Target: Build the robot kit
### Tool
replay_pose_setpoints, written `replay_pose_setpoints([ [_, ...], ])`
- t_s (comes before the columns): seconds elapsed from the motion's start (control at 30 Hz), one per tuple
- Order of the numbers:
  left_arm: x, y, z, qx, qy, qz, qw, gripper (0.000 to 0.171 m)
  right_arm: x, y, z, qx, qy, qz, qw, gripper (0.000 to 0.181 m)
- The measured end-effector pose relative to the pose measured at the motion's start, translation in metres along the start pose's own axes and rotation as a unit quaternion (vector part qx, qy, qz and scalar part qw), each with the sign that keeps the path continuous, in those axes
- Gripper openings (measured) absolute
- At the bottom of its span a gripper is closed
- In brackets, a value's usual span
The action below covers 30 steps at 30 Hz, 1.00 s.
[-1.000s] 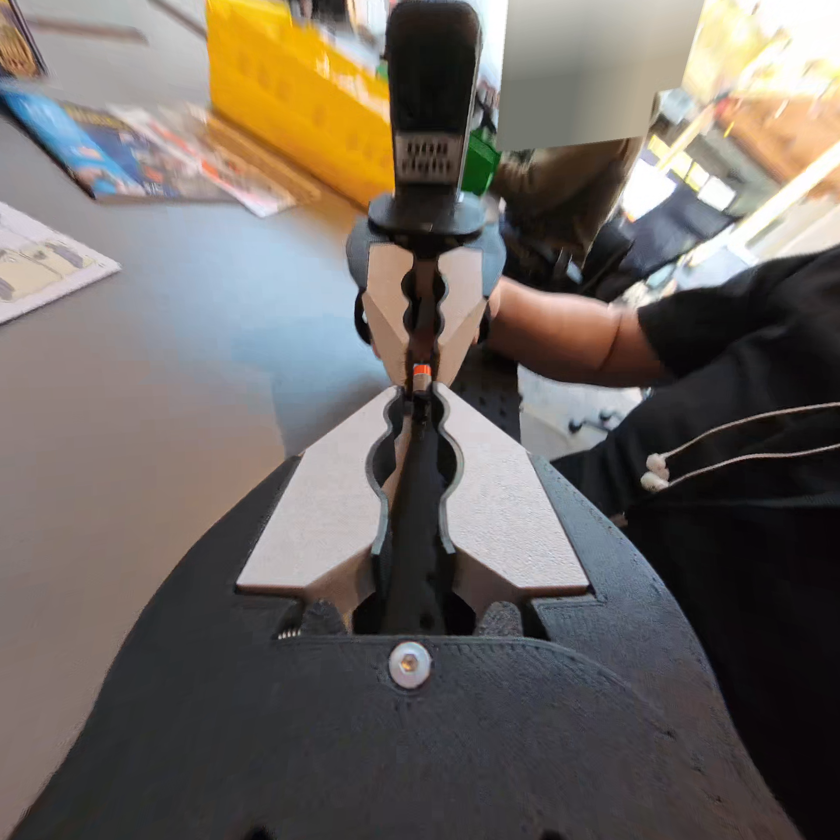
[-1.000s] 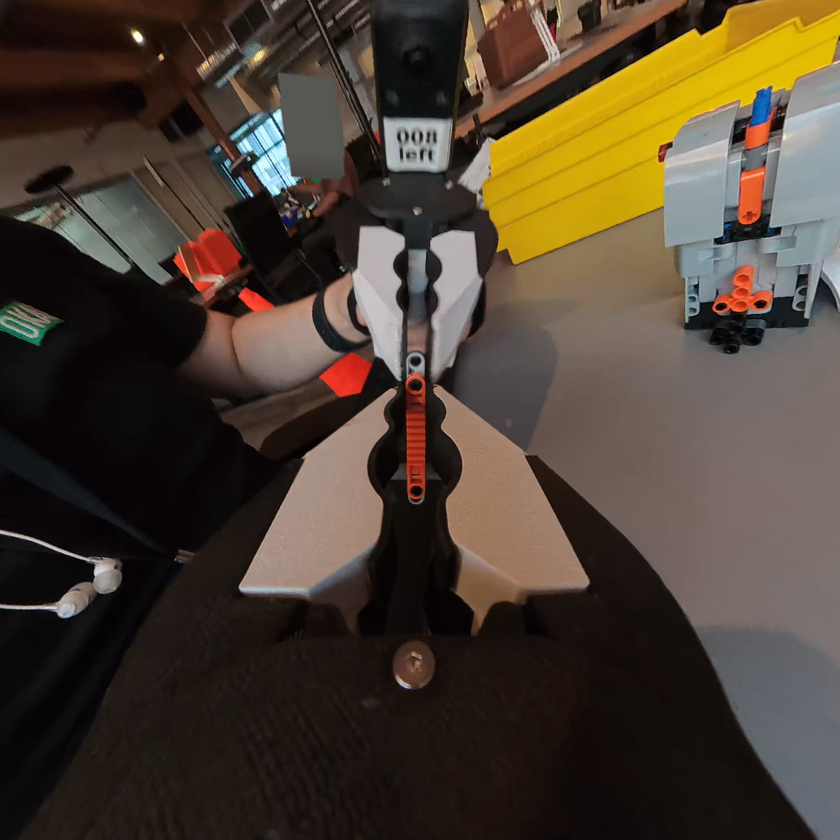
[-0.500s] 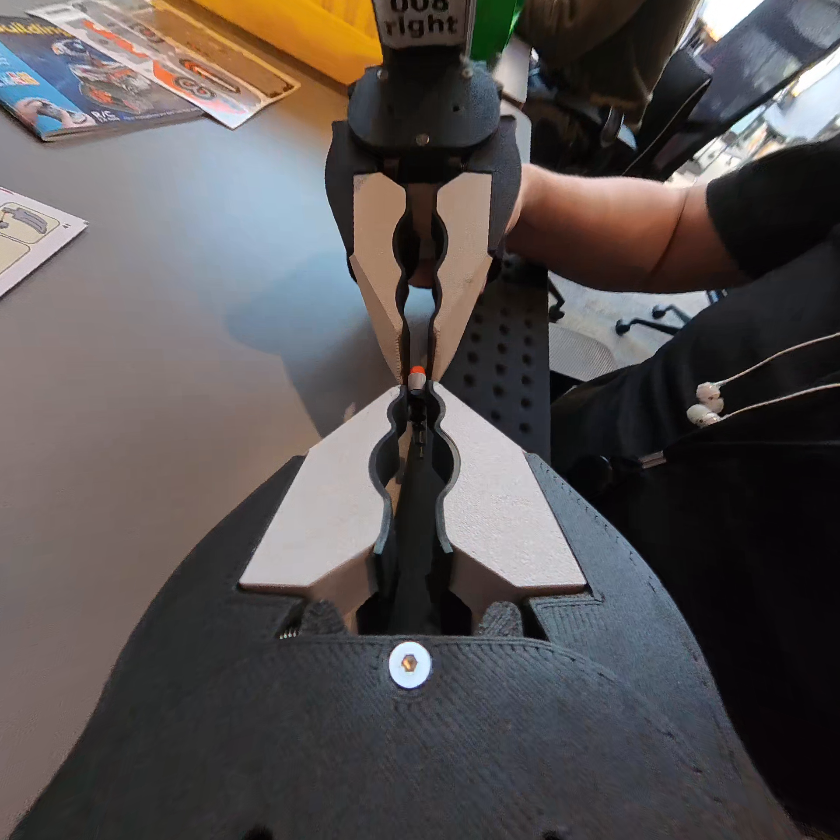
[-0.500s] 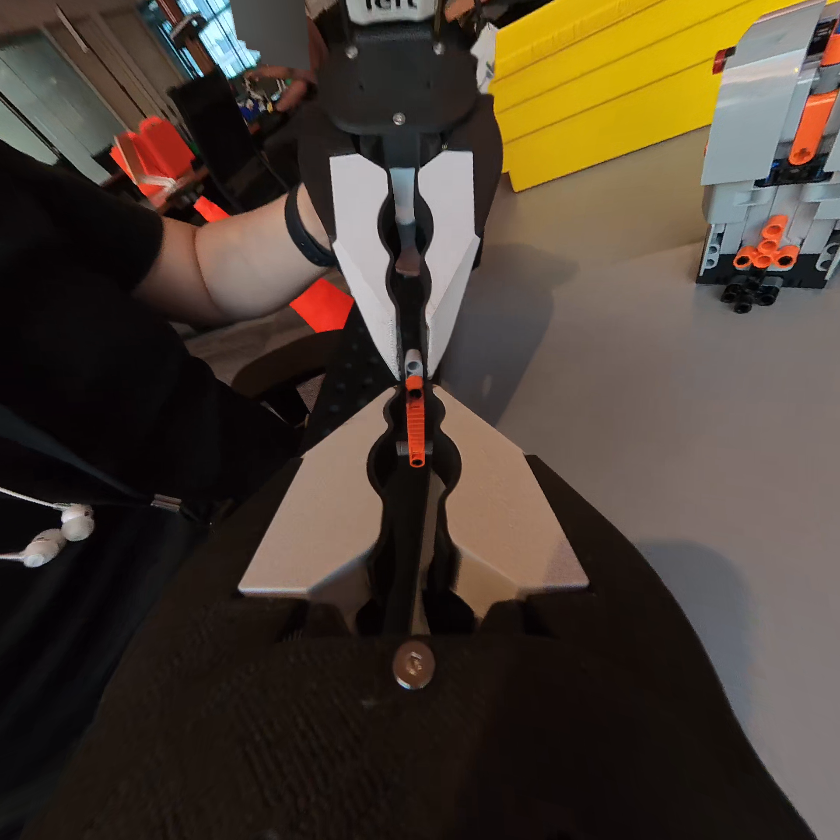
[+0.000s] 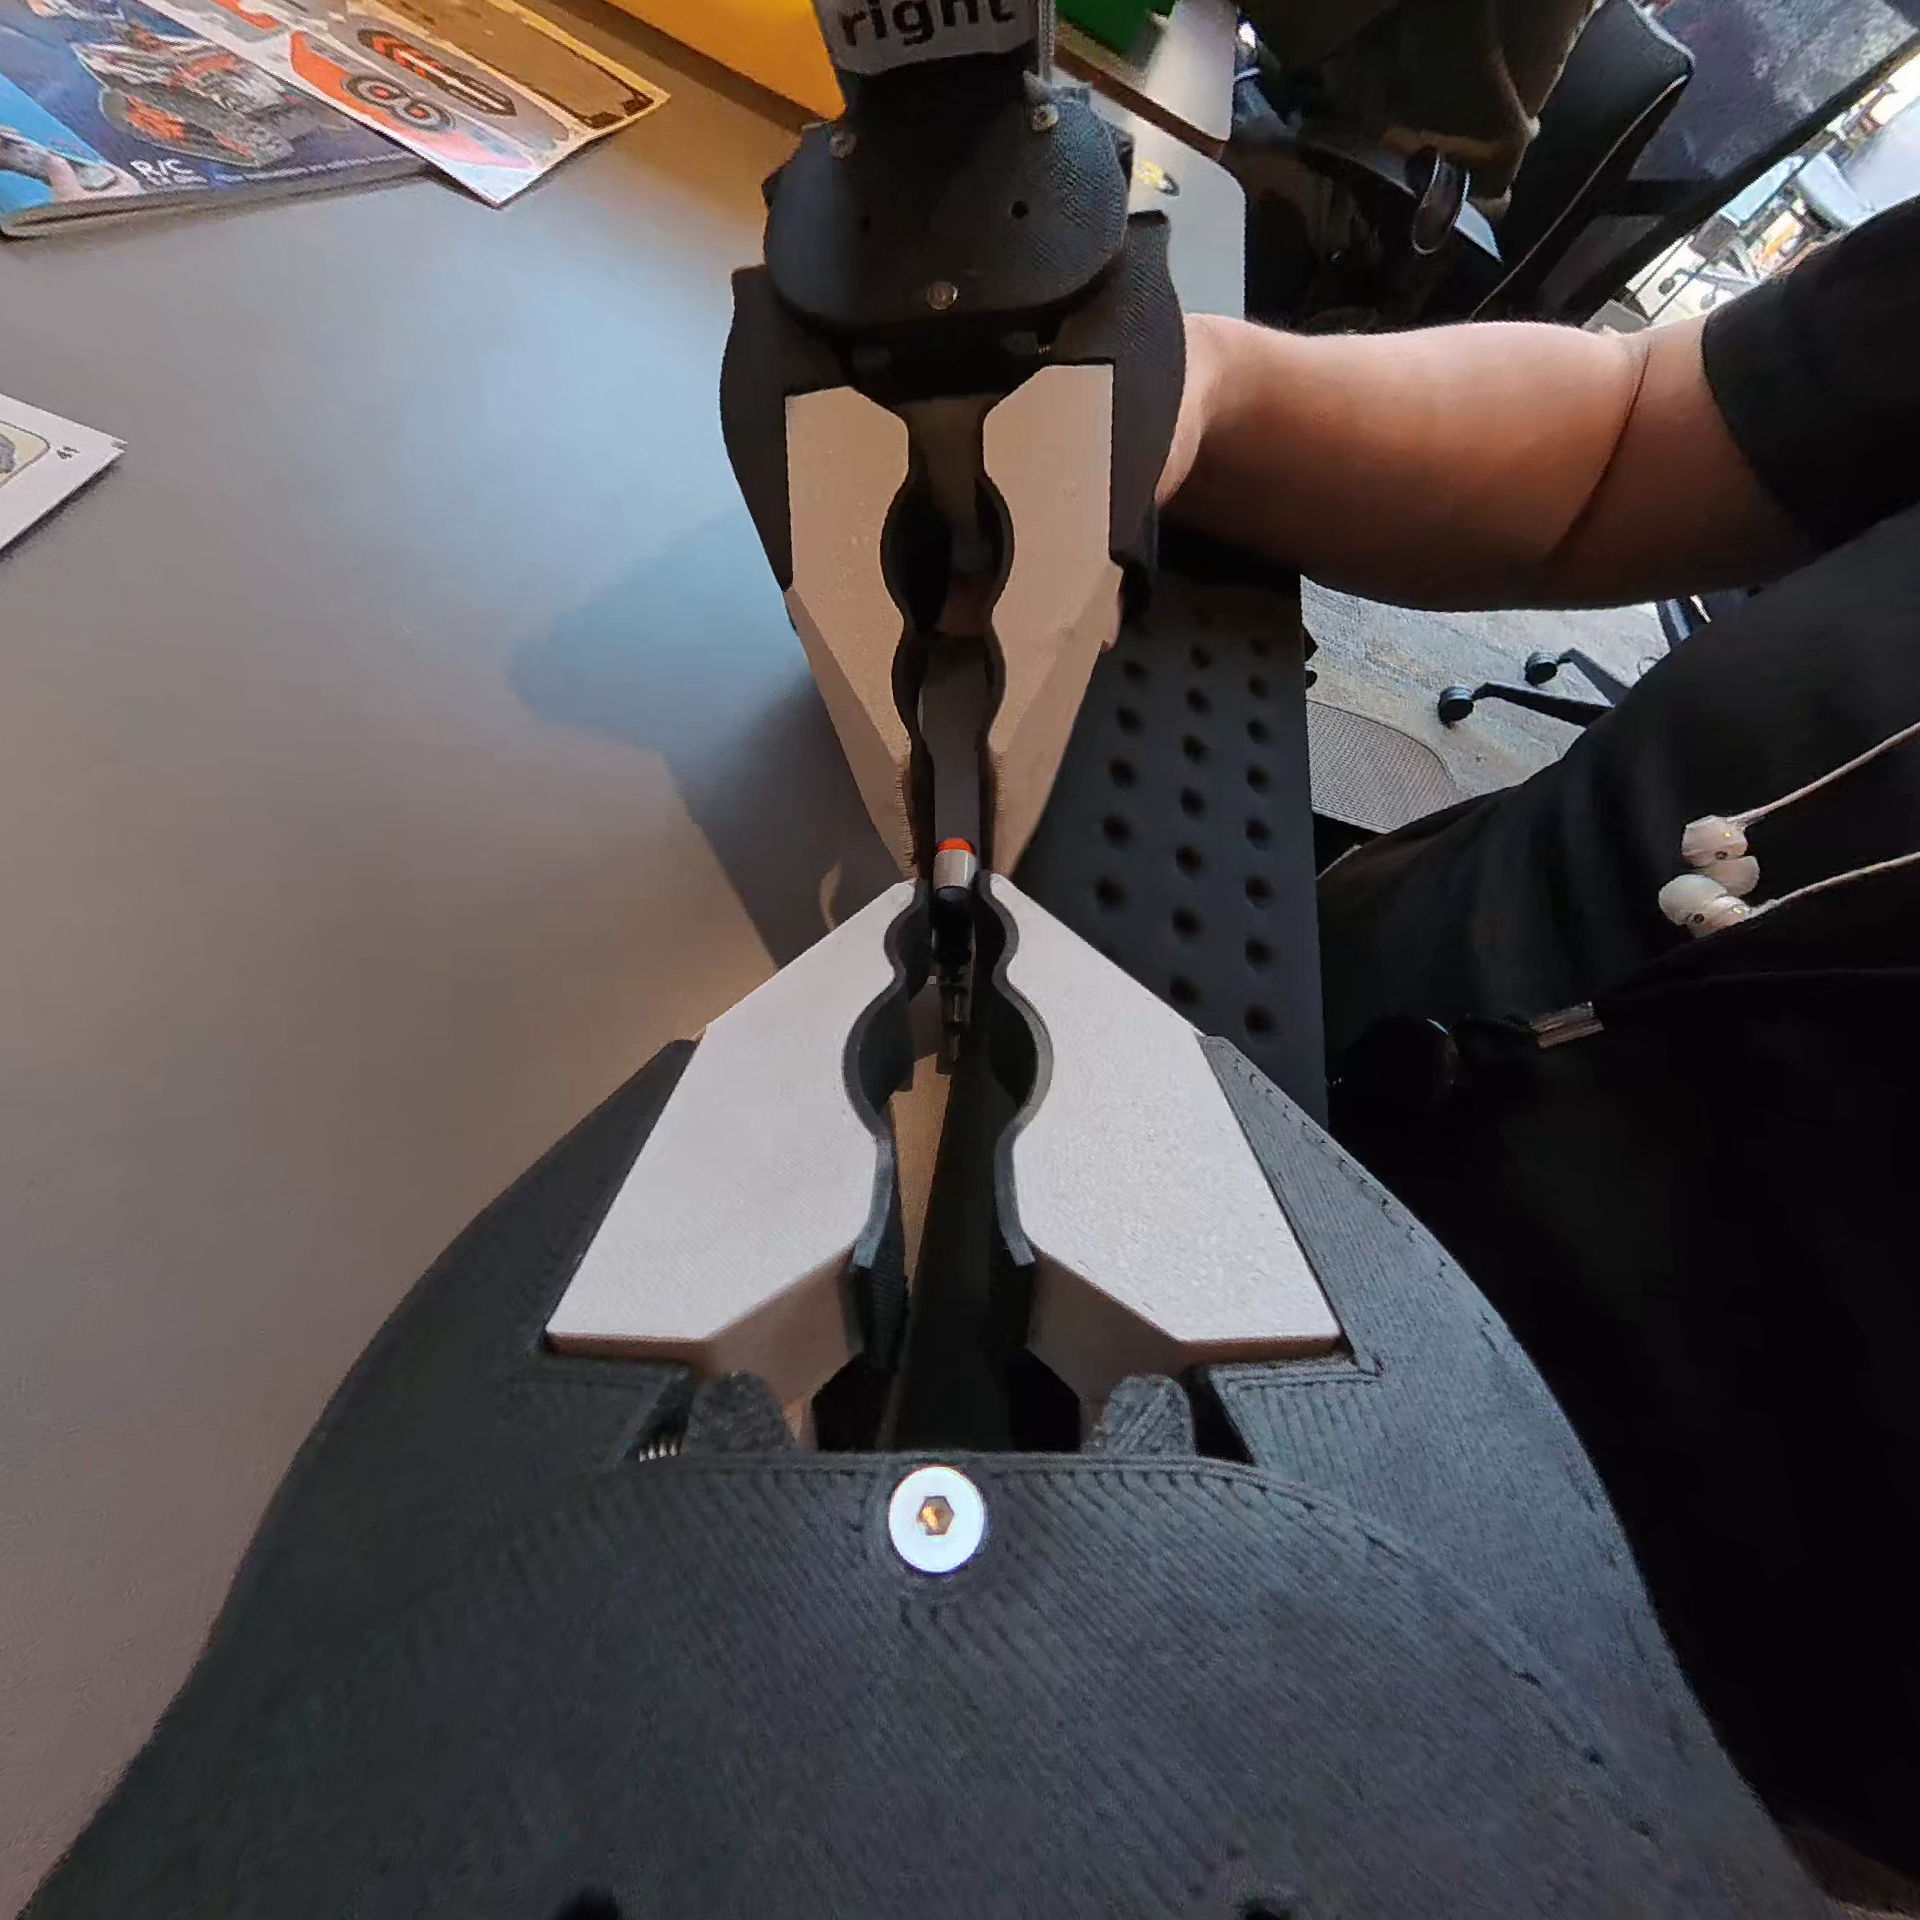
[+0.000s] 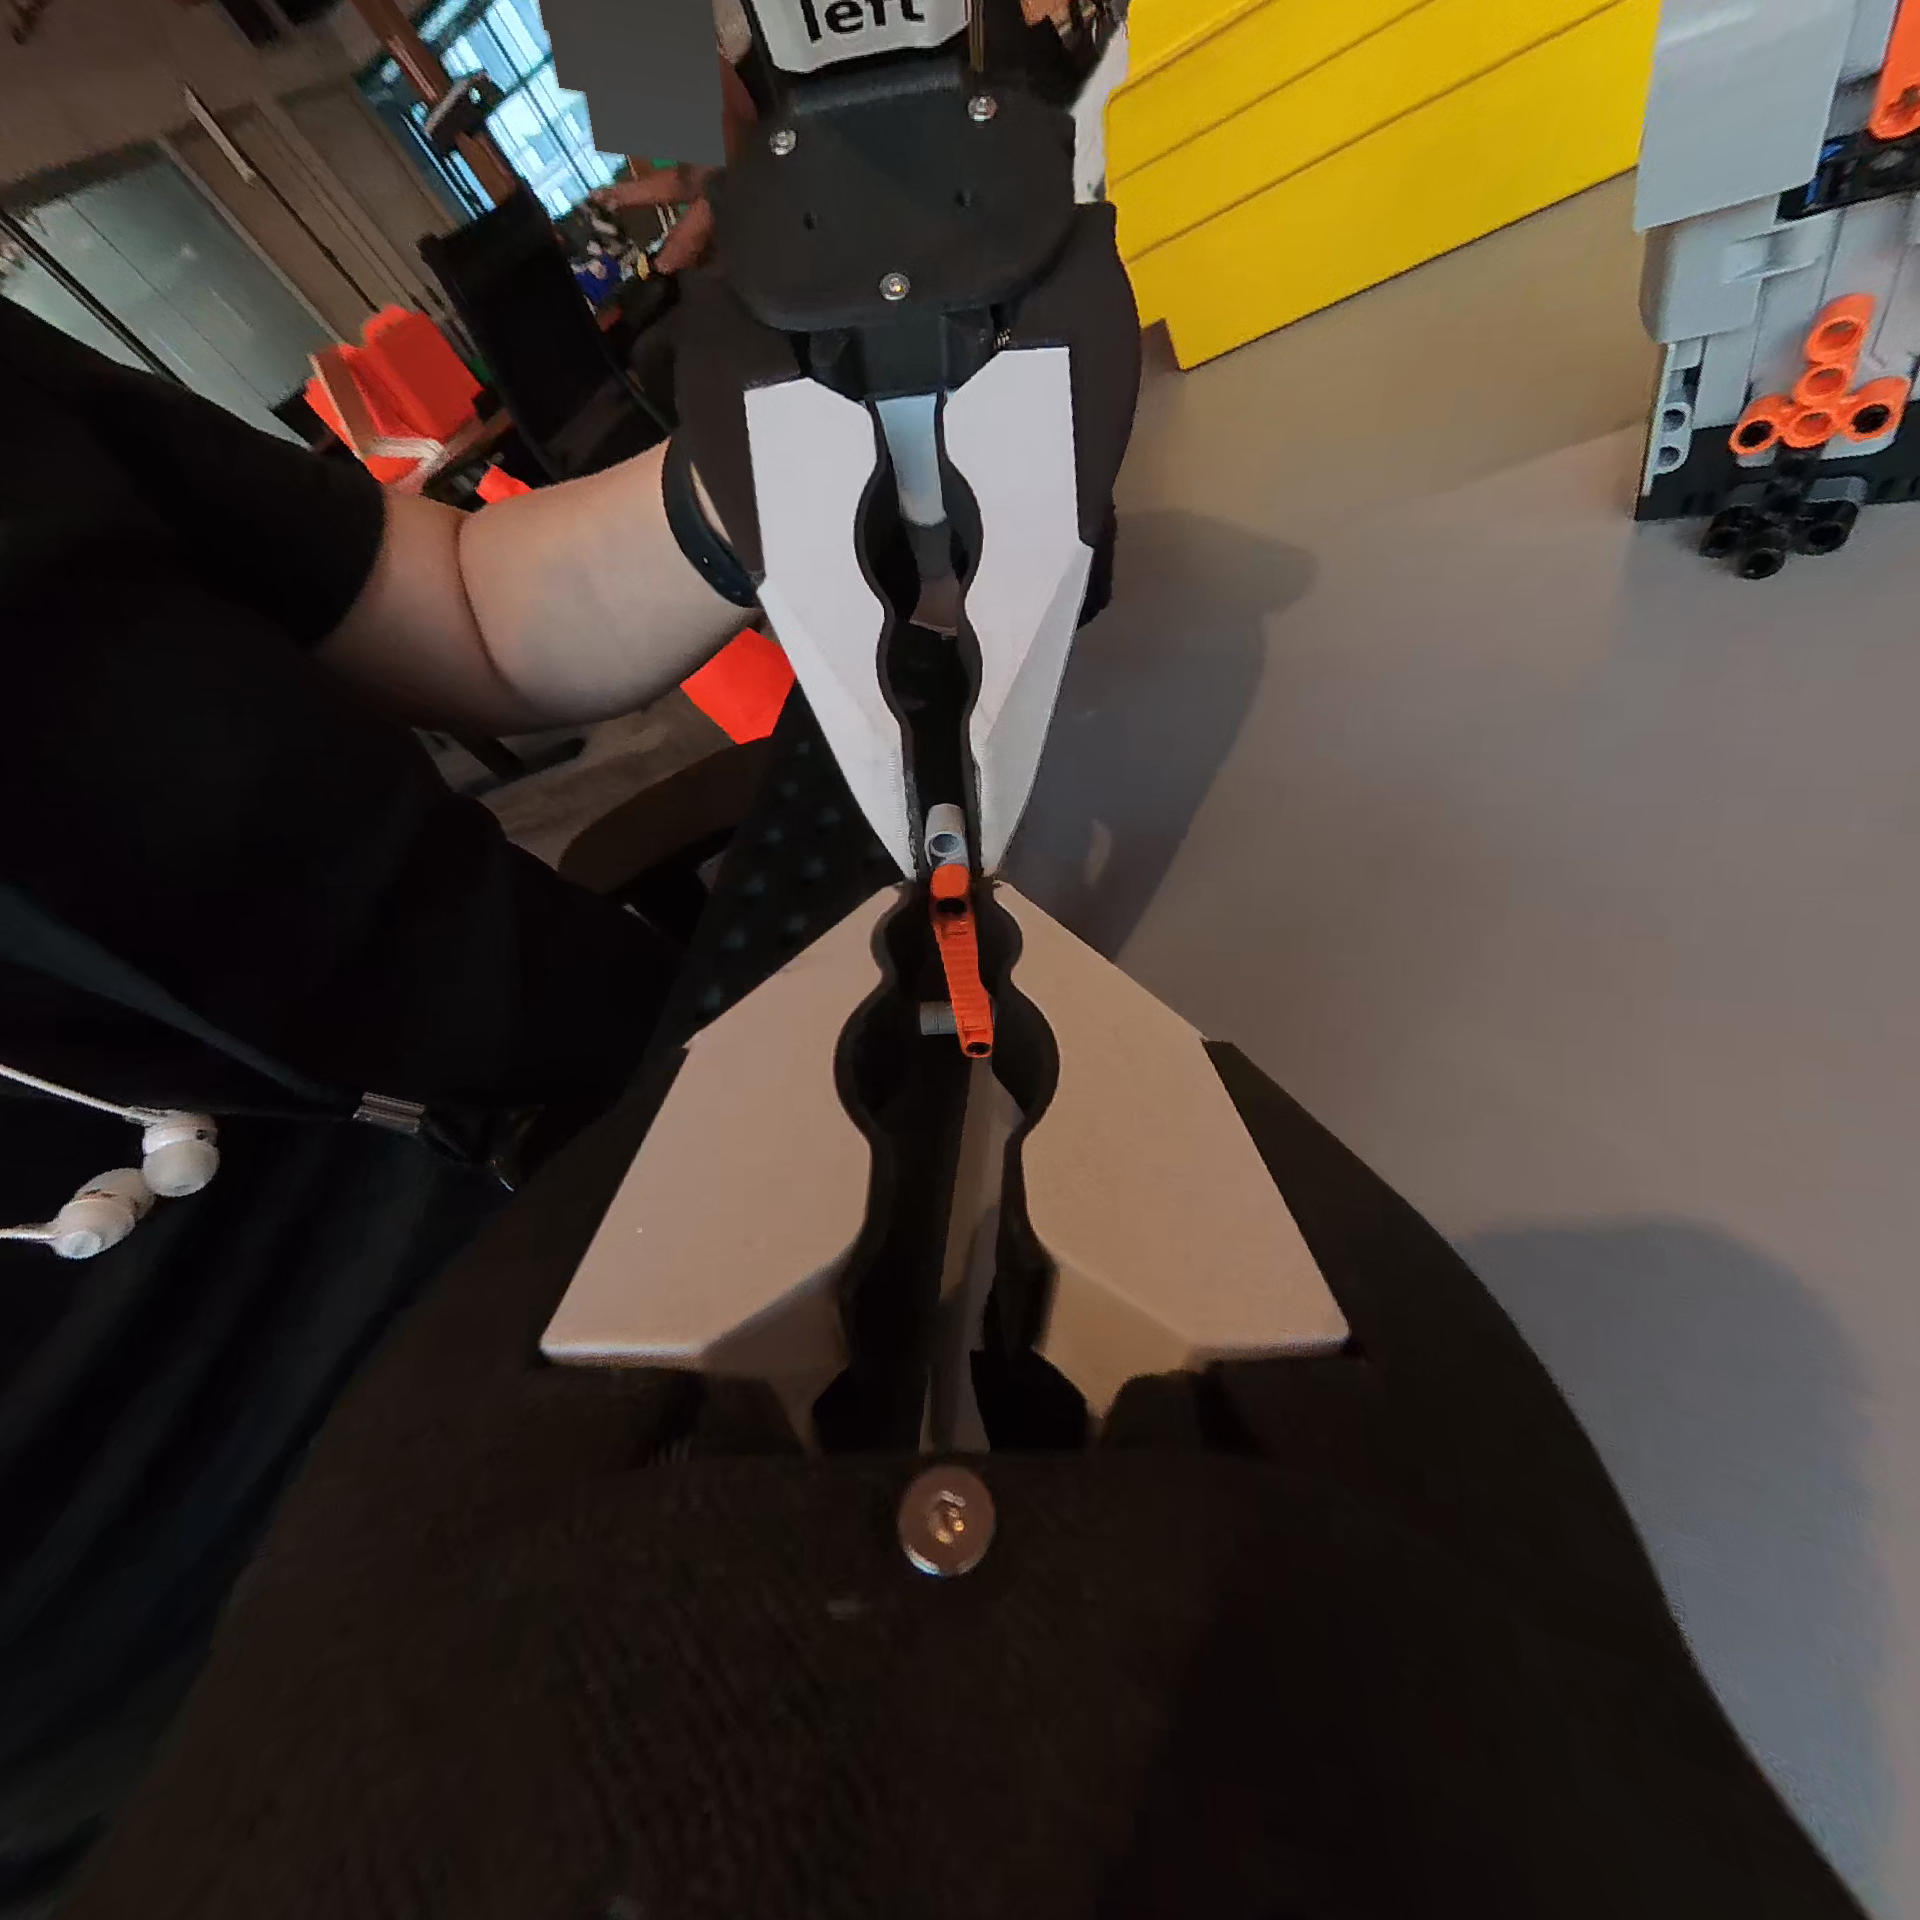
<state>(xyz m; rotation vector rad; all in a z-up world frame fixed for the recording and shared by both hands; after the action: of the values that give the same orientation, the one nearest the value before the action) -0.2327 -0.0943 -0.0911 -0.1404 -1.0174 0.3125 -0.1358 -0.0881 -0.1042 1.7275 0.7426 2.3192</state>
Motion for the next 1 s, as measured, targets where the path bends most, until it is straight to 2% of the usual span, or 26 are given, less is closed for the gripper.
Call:
replay_pose_setpoints([
  [0.1,0.000,0.002,-0.001,-0.003,-0.004,0.003,1.000,0.005,-0.001,-0.002,0.001,0.001,0.003,-0.011,1.000,0.007],
  [0.23,-0.001,0.003,-0.002,-0.014,-0.013,0.013,1.000,0.006,0.000,0.000,0.001,-0.012,0.019,0.029,0.999,0.006],
  [0.43,-0.003,0.004,0.000,-0.042,-0.023,0.030,0.998,0.006,0.000,0.002,0.000,-0.010,0.008,0.029,0.999,0.006],
  [0.57,-0.008,0.003,-0.003,-0.053,0.007,0.029,0.998,0.016,-0.002,0.000,0.003,-0.011,0.004,0.020,1.000,0.006],
  [0.67,-0.010,0.004,-0.006,-0.044,0.021,0.025,0.999,0.007,-0.002,0.001,0.002,-0.011,0.004,0.027,1.000,0.006],
  [1.0,-0.008,0.004,-0.007,-0.035,0.014,0.024,0.999,0.006,-0.001,-0.002,0.004,0.000,-0.007,0.002,1.000,0.007],
])
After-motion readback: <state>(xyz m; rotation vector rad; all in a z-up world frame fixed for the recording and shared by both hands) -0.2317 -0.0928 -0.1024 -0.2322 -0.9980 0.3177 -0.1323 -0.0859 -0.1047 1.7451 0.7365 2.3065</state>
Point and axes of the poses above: each gripper's, where its closed fingertips meet, z back along the fingers, x out of its top, y = z × x across the jaws, the point moved 6 cm from there along z, back along the fingers, and after that the axes turned 8 degrees about x, right-handed, at the moved point
